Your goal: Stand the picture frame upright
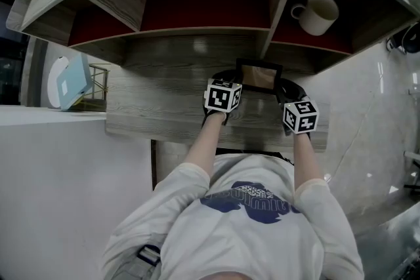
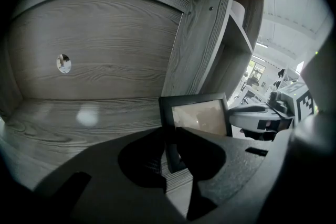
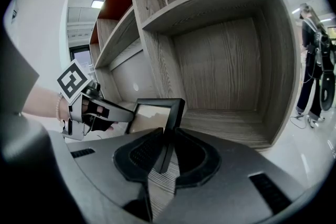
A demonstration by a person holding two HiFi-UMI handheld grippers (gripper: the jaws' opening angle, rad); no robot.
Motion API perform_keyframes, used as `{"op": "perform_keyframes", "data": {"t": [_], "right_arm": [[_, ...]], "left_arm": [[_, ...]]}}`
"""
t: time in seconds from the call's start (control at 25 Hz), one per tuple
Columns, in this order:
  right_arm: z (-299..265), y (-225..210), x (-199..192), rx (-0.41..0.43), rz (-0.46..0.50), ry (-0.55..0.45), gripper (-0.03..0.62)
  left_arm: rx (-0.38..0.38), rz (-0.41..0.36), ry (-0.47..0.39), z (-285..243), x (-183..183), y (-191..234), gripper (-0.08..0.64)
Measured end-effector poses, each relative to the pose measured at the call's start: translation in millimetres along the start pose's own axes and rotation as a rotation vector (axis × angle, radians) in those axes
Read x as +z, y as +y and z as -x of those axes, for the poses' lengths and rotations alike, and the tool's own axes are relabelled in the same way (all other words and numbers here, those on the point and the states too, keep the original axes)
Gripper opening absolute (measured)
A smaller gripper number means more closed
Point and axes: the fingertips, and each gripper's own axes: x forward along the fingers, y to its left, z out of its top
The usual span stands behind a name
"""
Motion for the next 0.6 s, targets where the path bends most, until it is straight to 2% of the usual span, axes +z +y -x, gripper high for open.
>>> {"op": "perform_keyframes", "data": {"t": [0.6], "right_arm": [[-15.7,-8.1,-7.9,-0.032,0.029,0.000,0.058]], "left_arm": [[-0.014,-0.038,-0.038,-11.7,-2.6,7.4,0.074]]}}
